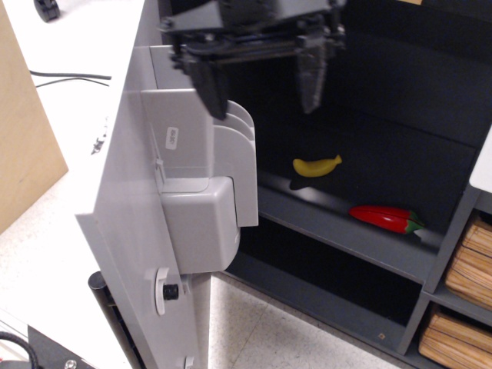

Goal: Close fridge

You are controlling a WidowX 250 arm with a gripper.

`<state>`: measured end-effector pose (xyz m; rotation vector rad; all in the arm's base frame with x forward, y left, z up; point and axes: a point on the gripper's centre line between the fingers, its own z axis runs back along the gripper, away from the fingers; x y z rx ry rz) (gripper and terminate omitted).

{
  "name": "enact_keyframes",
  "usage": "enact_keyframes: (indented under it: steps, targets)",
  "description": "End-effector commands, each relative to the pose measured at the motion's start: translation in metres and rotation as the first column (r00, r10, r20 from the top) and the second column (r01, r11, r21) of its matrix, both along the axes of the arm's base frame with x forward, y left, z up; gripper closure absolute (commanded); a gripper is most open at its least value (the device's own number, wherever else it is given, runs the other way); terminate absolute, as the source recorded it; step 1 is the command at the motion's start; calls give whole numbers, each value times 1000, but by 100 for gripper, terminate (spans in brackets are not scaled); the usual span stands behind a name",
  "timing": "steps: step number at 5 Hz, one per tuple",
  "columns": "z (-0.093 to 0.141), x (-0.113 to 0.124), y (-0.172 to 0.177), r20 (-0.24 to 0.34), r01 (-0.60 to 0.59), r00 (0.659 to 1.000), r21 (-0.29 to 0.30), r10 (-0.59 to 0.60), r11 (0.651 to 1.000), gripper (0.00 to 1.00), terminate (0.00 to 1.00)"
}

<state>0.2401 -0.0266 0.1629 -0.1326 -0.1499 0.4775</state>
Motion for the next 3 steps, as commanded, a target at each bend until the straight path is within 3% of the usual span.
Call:
enact_keyframes:
  steps: [1,2,3]
  targets:
    - [30,-32,23,84,-5,996,6,4,1000,0,0]
    - [36,-51,28,86,-29,996,1,29,1000,0,0]
    - [28,-66,34,66,-36,997,52,32,998,0,0]
